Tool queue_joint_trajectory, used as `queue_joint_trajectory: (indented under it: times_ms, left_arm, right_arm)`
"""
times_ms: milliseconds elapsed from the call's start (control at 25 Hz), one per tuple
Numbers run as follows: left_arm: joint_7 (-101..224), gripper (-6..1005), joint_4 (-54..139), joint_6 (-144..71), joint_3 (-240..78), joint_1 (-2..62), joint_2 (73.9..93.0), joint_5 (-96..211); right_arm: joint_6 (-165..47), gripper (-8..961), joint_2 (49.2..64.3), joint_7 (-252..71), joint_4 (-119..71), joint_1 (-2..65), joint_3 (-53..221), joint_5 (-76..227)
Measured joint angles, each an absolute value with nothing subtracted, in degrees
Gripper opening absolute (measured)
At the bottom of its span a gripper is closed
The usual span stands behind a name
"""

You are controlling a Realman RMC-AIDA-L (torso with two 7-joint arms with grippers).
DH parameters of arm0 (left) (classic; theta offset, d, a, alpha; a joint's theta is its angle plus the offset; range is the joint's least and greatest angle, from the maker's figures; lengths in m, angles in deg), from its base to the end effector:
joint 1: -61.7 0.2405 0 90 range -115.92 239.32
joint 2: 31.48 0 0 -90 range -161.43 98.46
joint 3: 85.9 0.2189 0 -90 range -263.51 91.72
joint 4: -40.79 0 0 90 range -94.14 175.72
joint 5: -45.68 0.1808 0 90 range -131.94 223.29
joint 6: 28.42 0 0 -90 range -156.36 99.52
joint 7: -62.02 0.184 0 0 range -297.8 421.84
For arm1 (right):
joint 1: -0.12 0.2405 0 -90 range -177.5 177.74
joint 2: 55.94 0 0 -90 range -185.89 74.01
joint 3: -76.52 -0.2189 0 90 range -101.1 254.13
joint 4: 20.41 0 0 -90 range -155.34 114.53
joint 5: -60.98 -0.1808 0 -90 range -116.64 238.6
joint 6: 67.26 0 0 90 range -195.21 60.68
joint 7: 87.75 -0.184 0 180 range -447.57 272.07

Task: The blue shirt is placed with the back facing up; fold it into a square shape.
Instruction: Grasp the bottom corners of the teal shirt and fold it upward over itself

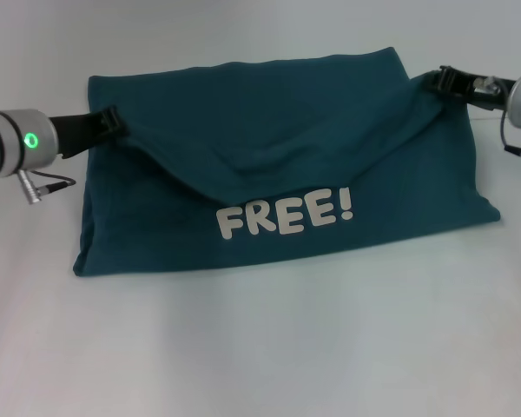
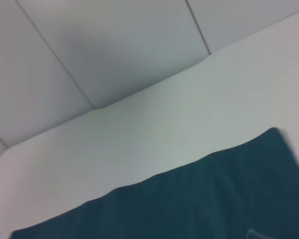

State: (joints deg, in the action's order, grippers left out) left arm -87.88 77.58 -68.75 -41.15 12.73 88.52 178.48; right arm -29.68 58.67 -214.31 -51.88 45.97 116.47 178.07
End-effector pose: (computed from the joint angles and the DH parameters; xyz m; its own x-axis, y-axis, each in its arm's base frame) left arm -0.1932 0.4532 0.0034 0.2078 0.6668 0.7157 0.9729 -0.0650 -0.2220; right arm 0.2281 0.4620 0.0524 0.3054 -0.5315 -0.7901 -0.9490 -0.1020 -0.2983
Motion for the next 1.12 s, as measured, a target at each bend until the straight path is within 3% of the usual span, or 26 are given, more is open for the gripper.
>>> queue_joint_trajectory:
  times_ms: [280, 440, 840, 1120]
  left_arm:
    - [-85.68, 60, 73.05, -57.77, -36.05, 11.92, 90.68, 178.64]
    - [-85.69, 61, 72.76, -57.12, -35.45, 11.84, 90.86, 178.98]
    - [-85.66, 65, 73.10, -57.13, -33.81, 11.88, 91.11, 179.19]
    - [-85.72, 67, 77.73, -56.99, -33.26, 13.30, 92.60, 179.06]
  right_arm:
    - [-38.44, 150, 59.58, -210.34, -46.41, 48.63, 120.37, 178.36]
    - [-39.45, 153, 59.83, -210.27, -46.37, 48.92, 121.90, 178.45]
    - [-39.25, 160, 59.27, -210.45, -46.42, 48.98, 124.16, 178.49]
    - [-35.55, 164, 58.97, -210.44, -49.16, 48.81, 124.47, 178.41]
